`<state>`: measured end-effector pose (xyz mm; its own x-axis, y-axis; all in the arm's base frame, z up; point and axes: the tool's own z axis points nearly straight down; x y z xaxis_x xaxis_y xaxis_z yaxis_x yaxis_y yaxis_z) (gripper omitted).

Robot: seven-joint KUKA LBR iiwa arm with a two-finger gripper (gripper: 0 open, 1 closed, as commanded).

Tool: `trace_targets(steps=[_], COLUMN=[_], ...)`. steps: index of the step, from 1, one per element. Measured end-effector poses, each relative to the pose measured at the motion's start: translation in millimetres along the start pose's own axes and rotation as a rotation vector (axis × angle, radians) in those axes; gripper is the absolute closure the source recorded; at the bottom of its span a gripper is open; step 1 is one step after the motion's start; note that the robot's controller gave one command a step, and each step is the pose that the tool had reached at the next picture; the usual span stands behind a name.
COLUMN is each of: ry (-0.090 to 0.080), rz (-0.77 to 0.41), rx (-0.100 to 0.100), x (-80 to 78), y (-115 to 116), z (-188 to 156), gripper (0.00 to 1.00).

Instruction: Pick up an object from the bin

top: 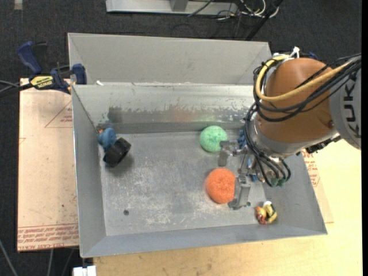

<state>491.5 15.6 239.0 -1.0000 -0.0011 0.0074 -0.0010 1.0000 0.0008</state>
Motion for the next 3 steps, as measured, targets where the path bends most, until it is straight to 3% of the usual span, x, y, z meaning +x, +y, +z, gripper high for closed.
trace_targets(steps=[1,2,3], ry=[-0.008,-0.015,-0.005], rz=[0.000,0.079,0.138], rx=[0.000,-0.002,-0.001], x=[-1.3,-3.9,-11.3], y=[0,-13,-40], z=[-4,17,60], gripper=[0.00,0.00,0.00])
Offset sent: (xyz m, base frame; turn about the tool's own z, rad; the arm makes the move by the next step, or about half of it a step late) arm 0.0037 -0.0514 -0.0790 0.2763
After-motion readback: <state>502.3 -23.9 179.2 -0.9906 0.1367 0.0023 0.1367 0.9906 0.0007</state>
